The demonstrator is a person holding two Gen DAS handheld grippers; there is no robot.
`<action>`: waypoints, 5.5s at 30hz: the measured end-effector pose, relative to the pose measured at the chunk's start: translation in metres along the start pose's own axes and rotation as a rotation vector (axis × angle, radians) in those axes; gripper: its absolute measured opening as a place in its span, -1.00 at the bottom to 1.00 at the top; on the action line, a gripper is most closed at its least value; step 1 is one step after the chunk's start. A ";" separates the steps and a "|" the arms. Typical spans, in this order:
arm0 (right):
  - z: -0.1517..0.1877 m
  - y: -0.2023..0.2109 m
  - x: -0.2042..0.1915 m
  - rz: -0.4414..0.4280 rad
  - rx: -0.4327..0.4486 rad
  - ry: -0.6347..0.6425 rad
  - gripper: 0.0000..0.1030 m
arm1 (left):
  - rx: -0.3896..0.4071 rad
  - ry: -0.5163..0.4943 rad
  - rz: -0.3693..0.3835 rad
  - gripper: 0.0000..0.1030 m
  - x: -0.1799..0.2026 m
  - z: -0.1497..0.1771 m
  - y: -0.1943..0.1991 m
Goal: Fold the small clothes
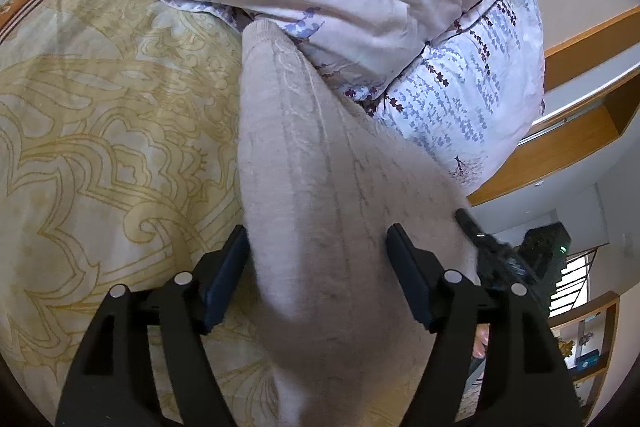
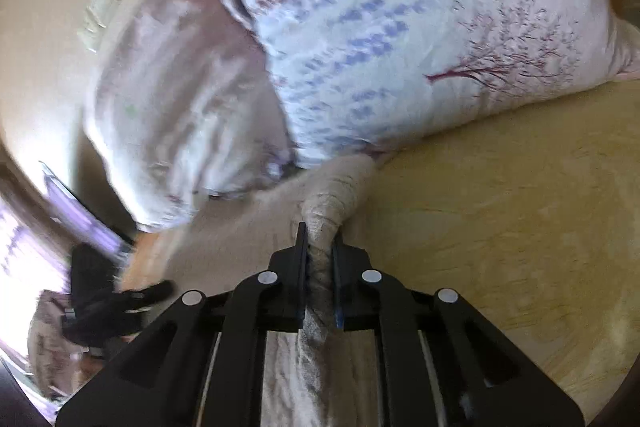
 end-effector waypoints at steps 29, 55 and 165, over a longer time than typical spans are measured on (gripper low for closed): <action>0.041 0.066 -0.056 0.178 -0.018 0.186 0.51 | 0.246 -0.239 -0.202 0.63 0.017 0.051 0.046; 0.093 0.079 -0.100 0.327 -0.068 0.279 0.97 | 0.324 -0.401 -0.488 0.96 0.021 0.144 0.054; 0.113 0.048 -0.105 0.400 -0.207 0.279 0.97 | 0.215 -0.378 -0.649 0.97 0.019 0.143 0.025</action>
Point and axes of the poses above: each gripper's, at about its wrist camera, not at the fingertips, and y roughly against the way its jaws point, x to its right, z to its underside, the point moved 1 cm from there along -y, roughly the way its jaws point, and after that the axes turned 15 degrees about y, right-handed, at the moved point
